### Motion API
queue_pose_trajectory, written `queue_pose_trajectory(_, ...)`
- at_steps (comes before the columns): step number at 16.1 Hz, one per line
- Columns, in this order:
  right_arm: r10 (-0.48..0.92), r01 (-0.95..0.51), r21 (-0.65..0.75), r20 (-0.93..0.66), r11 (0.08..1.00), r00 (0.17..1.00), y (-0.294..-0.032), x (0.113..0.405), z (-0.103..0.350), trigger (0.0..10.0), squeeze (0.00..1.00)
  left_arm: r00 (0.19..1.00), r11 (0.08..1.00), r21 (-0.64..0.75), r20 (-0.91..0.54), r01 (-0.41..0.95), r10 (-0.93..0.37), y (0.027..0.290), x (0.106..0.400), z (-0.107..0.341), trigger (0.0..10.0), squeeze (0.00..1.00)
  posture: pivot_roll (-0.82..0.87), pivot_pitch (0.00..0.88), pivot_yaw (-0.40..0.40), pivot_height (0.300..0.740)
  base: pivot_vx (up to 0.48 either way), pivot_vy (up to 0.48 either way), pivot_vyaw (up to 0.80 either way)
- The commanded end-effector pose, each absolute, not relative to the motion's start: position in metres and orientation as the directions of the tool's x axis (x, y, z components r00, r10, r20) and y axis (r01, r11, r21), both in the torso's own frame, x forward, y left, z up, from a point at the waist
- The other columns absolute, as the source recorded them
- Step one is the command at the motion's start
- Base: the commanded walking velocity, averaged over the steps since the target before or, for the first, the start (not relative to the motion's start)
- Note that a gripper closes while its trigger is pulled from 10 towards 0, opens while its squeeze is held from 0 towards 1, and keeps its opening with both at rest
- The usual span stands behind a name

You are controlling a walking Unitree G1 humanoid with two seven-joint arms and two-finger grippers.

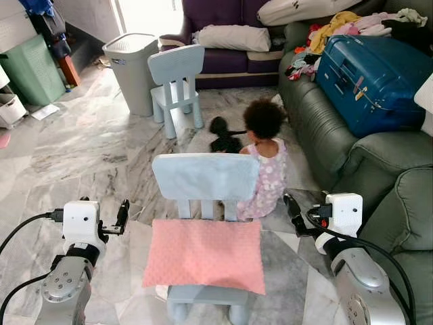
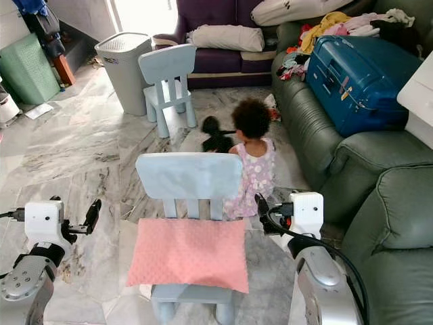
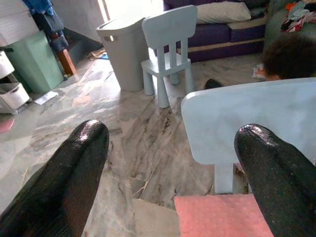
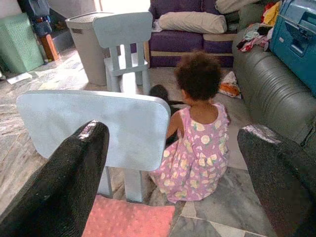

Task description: Move the pillow to the sofa

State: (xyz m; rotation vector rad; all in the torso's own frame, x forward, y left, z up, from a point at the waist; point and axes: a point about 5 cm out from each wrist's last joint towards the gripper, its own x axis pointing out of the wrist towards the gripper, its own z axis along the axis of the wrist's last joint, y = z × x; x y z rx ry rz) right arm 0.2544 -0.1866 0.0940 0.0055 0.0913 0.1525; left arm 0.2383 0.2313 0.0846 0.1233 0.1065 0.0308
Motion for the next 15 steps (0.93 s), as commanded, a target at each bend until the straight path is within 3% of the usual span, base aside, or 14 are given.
queue_pose_trajectory(1,0.171,-0.171,0.001,-0.073,0.985,0.983,-0.1838,0.2539,0.1001,10.0,0.00,0.995,0.991,0.134,-0.091,-0.026,0.039,0.2330,0.2403,0.0902,10.0,0.00,-0.11,0.000,0.049,0.716,0.000,0.000,0.00)
queue_pose_trajectory(7,0.184,-0.185,0.001,-0.078,0.983,0.980,-0.1804,0.2531,0.0990,10.0,0.00,0.995,0.990,0.139,-0.096,-0.027,0.041,0.2336,0.2393,0.0896,10.0,0.00,-0.11,0.000,0.047,0.716,0.000,0.000,0.00)
queue_pose_trajectory(15,0.194,-0.194,0.000,-0.083,0.981,0.978,-0.1789,0.2531,0.0979,10.0,0.00,0.994,0.989,0.146,-0.102,-0.026,0.041,0.2341,0.2380,0.0891,10.0,0.00,-0.11,0.000,0.049,0.636,0.000,0.000,0.00)
